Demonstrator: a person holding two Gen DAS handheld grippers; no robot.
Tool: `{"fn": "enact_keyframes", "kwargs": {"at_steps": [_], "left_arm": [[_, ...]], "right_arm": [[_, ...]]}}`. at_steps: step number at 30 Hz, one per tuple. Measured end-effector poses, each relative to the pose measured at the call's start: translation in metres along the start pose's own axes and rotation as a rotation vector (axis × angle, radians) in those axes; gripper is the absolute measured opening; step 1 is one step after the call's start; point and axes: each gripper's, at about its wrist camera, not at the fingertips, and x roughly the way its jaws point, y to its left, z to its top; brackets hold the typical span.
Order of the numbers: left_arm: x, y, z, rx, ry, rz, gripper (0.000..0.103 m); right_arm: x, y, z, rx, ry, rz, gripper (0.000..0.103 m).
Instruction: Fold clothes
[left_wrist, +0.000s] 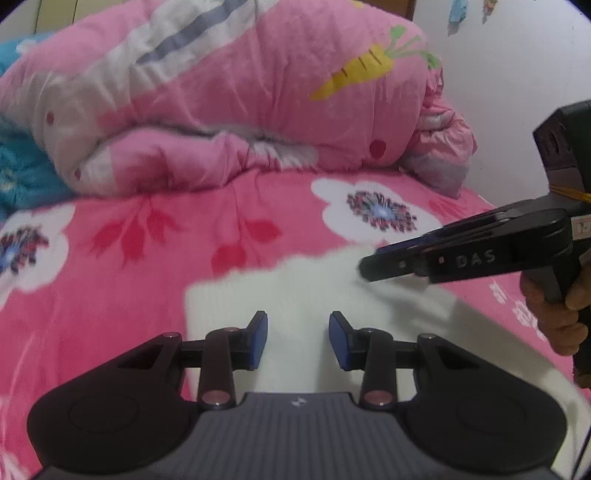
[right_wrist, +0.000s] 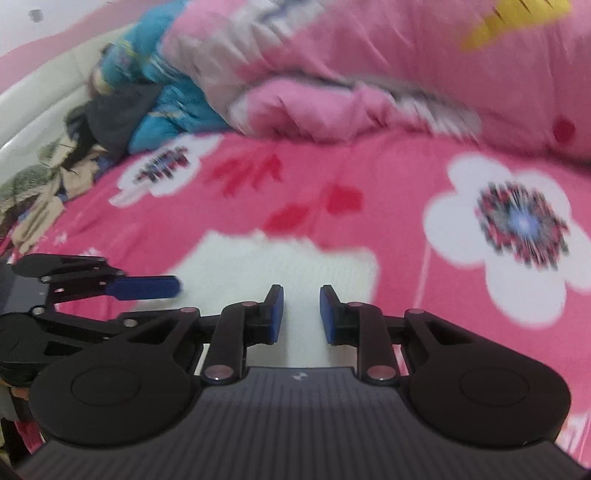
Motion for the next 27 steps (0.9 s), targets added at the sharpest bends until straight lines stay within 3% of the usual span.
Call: {"fn": "enact_keyframes", "kwargs": {"at_steps": [4, 8, 10, 14, 18, 20, 24, 27], "left_arm": [[0.039, 0.012, 0.004, -0.061, 0.073, 0.021, 0.04], [0.026, 0.028, 0.011, -0.143, 0.079, -0.001, 0.039], [0.005, 0.035, 0.011, -0.162, 0.071, 0.017, 0.039], [-0.057, 0.047, -0.012, -0.18, 0.063, -0.031, 0.041], [-0.1, 0.036, -0.053, -0.163, 0.113, -0.115, 0.042], [-0.106, 0.029, -0.076, -0.174, 0.152, -0.14, 0.042], [-0.102, 0.048, -0.103, -0.359, 0.176, -0.176, 0.05], [-0.119, 0.06, -0.101, -0.387, 0.157, -0.171, 0.047]], "right_arm": [[0.048, -0.008, 0.002, -0.015, 0.071, -0.023, 0.019], [0.053, -0.026, 0.009, 0.085, 0.088, 0.007, 0.019], [0.03, -0.032, 0.012, 0.099, 0.056, -0.023, 0.019], [-0.058, -0.061, 0.005, 0.146, -0.043, -0.047, 0.021], [-0.132, -0.063, -0.04, 0.136, -0.089, 0.046, 0.022], [-0.15, -0.049, -0.068, 0.124, -0.089, 0.16, 0.022], [-0.145, -0.029, -0.128, 0.052, -0.024, 0.134, 0.021], [-0.166, -0.049, -0.142, 0.166, -0.058, 0.09, 0.025]]}}
